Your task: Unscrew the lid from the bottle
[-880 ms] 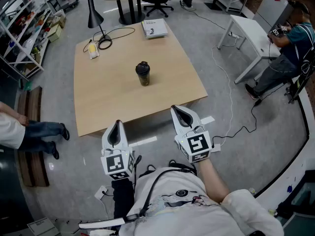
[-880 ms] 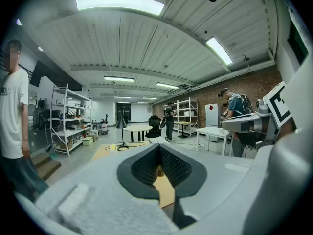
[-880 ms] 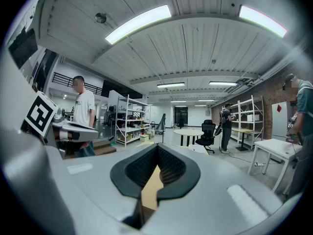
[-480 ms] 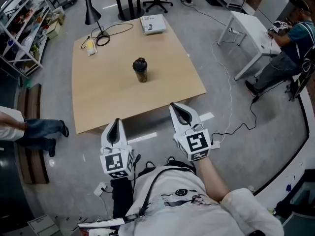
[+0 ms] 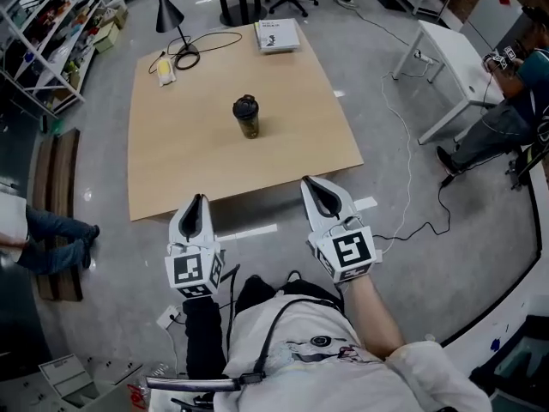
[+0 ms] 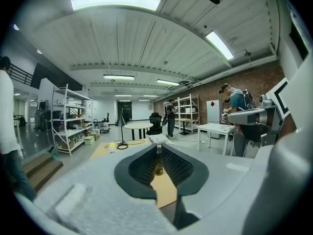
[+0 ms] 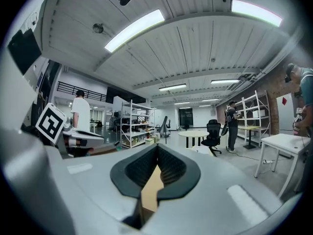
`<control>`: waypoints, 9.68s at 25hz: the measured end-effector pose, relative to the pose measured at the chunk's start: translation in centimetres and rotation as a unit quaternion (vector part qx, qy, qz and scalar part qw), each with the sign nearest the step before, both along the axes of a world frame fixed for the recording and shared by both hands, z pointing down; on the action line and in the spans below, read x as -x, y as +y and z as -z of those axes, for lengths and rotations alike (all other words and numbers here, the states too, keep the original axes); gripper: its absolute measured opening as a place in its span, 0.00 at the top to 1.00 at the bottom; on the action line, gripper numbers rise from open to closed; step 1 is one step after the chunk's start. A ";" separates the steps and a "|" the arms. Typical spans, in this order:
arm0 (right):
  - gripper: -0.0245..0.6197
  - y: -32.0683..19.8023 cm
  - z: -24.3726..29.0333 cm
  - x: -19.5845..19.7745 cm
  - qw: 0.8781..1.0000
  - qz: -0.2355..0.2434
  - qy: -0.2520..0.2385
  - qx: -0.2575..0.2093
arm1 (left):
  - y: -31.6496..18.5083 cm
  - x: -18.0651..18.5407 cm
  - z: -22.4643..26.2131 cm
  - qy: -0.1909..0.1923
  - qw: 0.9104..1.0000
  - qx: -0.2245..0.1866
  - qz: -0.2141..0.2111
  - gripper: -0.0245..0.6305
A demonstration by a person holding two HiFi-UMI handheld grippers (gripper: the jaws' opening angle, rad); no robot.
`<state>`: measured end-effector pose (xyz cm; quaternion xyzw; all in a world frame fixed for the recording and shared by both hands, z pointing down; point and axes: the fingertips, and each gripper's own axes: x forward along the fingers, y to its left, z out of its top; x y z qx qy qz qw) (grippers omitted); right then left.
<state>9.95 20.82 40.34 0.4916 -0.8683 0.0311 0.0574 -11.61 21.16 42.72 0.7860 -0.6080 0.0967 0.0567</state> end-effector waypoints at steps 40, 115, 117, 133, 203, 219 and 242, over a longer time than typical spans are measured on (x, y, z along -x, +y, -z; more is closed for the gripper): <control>0.88 -32.6 -6.3 -4.4 0.988 -0.055 0.067 0.129 | -33.3 -13.2 -29.7 -0.035 0.966 0.100 -0.236 0.21; 0.11 -22.6 4.4 12.6 0.848 0.516 0.083 0.084 | -23.9 -15.1 -0.6 0.029 0.863 0.073 -0.499 0.31; 0.11 -23.0 3.7 14.2 0.866 0.488 0.083 0.067 | -24.7 -14.8 -0.9 0.015 0.871 0.075 -0.486 0.31; 0.08 -28.2 6.1 12.0 0.828 0.556 0.022 0.074 | -29.4 -14.9 -1.4 -0.005 0.873 0.056 -0.485 0.31; 0.22 -38.8 3.3 -5.1 0.998 -0.025 -0.037 -0.039 | -38.1 6.7 -0.8 0.004 0.999 0.021 0.028 0.31; 0.22 -40.7 4.1 -5.7 0.997 -0.047 -0.037 -0.046 | -39.1 6.5 0.6 -0.004 1.000 0.017 0.012 0.31; 0.22 -41.2 3.4 -5.8 0.998 -0.036 -0.024 -0.042 | -40.0 4.9 -0.2 0.003 1.000 0.024 -0.012 0.31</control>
